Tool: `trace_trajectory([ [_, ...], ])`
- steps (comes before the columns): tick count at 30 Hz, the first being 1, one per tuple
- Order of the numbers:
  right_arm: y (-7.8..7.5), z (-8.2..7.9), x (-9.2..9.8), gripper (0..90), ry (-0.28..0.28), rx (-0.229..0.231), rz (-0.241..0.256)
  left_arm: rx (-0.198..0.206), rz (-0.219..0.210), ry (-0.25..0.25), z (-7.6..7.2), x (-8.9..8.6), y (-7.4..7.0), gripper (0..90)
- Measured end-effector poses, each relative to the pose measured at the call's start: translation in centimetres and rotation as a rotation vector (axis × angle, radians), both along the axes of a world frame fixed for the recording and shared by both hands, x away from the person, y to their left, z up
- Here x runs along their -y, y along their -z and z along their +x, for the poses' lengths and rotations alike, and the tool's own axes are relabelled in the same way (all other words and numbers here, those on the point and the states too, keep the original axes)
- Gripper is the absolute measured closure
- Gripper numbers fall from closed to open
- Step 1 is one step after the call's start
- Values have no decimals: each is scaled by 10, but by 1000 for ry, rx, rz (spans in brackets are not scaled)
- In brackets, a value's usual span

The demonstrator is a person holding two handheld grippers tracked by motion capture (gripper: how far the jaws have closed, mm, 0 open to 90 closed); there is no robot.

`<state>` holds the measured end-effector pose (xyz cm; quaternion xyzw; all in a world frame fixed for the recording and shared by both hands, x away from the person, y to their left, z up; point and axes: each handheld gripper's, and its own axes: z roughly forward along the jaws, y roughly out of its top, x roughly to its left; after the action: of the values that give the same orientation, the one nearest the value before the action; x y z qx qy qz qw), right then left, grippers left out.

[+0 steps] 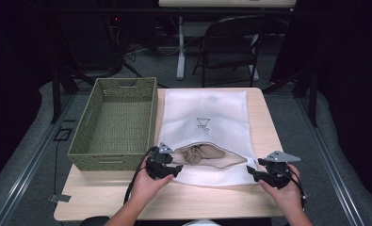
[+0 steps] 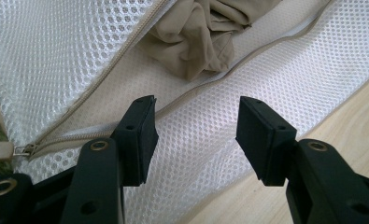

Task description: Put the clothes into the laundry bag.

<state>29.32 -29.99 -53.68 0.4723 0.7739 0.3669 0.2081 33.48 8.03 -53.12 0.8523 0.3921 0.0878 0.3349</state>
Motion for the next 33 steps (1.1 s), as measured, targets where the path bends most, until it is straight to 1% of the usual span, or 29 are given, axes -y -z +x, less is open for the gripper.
trace_trajectory([
  [3, 4, 0, 5, 405, 25, -27, 18, 0, 3, 8, 1, 2, 0, 478],
  [7, 8, 1, 8, 386, 35, -44, 36, -4, 3, 9, 2, 3, 1, 478],
  [9, 9, 1, 9, 383, 43, -60, 40, -3, 7, 11, 3, 3, 1, 477],
  [11, 12, 2, 9, 383, 41, -73, 60, -3, 8, 8, 3, 4, 1, 475],
  [12, 13, 2, 10, 383, 34, -85, 54, -2, 7, 5, 3, 5, 2, 474],
  [13, 14, 2, 9, 383, 36, -95, 62, -2, 9, 5, 3, 5, 2, 473],
  [15, 16, 3, 10, 383, 33, -104, 61, 0, 14, 12, 4, 5, 2, 472],
  [20, 20, 4, 10, 381, 30, -122, 76, 0, 23, 12, 4, 6, 3, 467],
  [21, 21, 5, 10, 381, 26, -133, 70, 1, 23, 12, 4, 6, 3, 466],
  [24, 24, 7, 10, 383, 18, -145, 78, 1, 25, 11, 4, 6, 3, 464],
  [26, 26, 8, 10, 387, 21, -156, 72, 2, 24, 11, 3, 6, 3, 464],
  [29, 28, 10, 9, 399, 12, -155, 78, 3, 23, 9, 3, 5, 3, 463],
  [31, 28, 10, 8, 410, 6, -168, 79, -1, 22, 6, 3, 6, 3, 462],
  [32, 29, 11, 8, 417, 0, -167, 86, -1, 22, 6, 3, 6, 3, 462],
  [33, 30, 12, 7, 423, 1, -166, 81, -1, 22, 6, 3, 6, 3, 462],
])
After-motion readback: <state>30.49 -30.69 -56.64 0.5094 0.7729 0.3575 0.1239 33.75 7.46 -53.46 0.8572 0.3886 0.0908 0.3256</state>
